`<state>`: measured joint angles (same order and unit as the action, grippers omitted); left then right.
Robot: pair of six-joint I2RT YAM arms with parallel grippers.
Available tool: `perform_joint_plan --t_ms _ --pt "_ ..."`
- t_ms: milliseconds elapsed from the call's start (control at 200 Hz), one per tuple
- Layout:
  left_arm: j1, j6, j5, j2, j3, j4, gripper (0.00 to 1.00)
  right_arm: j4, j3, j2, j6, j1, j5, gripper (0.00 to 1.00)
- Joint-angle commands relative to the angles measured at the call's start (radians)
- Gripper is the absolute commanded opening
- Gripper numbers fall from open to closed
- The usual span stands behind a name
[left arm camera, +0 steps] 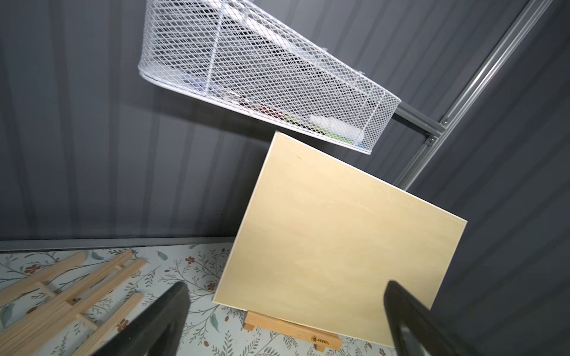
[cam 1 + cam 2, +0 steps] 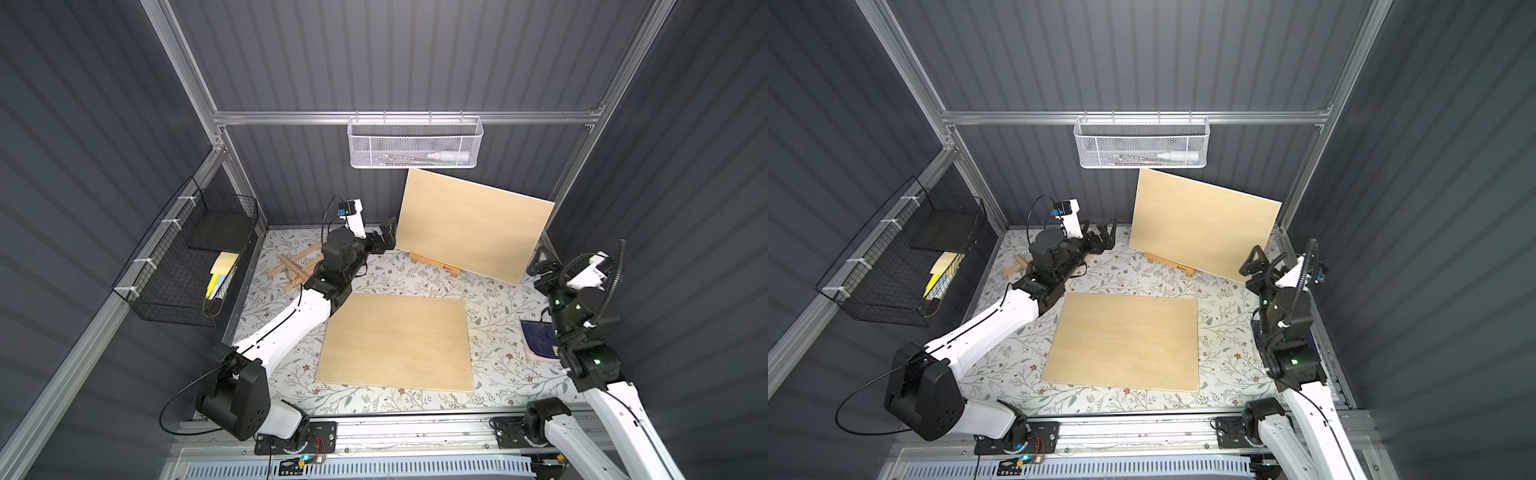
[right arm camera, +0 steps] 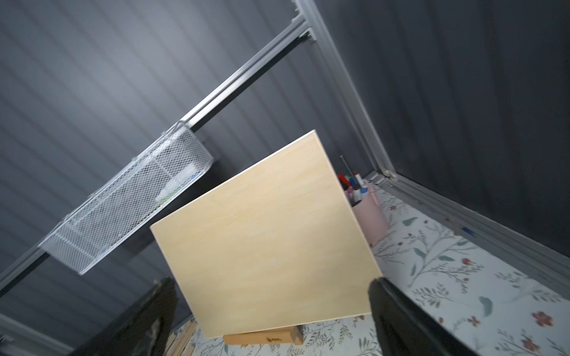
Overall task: Disassemble the easel
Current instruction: Pick up the drawing board from the easel.
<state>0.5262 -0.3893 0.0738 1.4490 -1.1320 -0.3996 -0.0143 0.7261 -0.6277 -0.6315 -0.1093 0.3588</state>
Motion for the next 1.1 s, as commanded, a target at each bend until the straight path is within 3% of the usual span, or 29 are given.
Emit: perform_joint_plan --t_ms 0,95,205,400,660,761,836,931,1096 --pt "0.022 -0.007 -0.077 -0.016 0.017 -0.057 0.99 -0.122 -0.040 0.027 -0.084 0.117 -0.050 0.99" --pt "0.034 0.020 -0.105 -0.013 0.023 -0.078 0.99 -0.098 -0.082 0.011 -0.114 0.177 -0.142 0.99" --pt "0.035 0.046 -0.170 -0.017 0.047 -0.139 0.99 -0.025 -0.154 -0.033 -0.114 0.202 -0.150 0.99" --pt "0.035 0.081 -0.180 -0.031 0.079 -0.192 0.99 0.318 -0.298 -0.141 -0.109 0.285 -0.232 0.99" --pt "0.035 0.083 -0.179 -0.037 0.097 -0.218 0.99 0.475 -0.167 -0.500 -0.052 0.438 -0.576 0.99" --pt "0.037 0.055 -0.166 -0.031 0.088 -0.195 1.00 0.522 -0.111 -0.629 -0.126 0.521 -0.735 0.99" --pt "0.042 0.024 -0.158 -0.034 0.088 -0.186 0.99 0.657 -0.076 -0.741 -0.186 0.551 -0.858 0.99" --pt "0.060 -0.004 -0.168 -0.037 0.075 -0.167 0.99 0.732 -0.038 -0.825 -0.253 0.579 -0.893 0.99" --pt "0.074 -0.029 -0.199 -0.065 0.065 -0.156 0.99 0.903 0.027 -0.935 -0.229 0.594 -0.937 0.99"
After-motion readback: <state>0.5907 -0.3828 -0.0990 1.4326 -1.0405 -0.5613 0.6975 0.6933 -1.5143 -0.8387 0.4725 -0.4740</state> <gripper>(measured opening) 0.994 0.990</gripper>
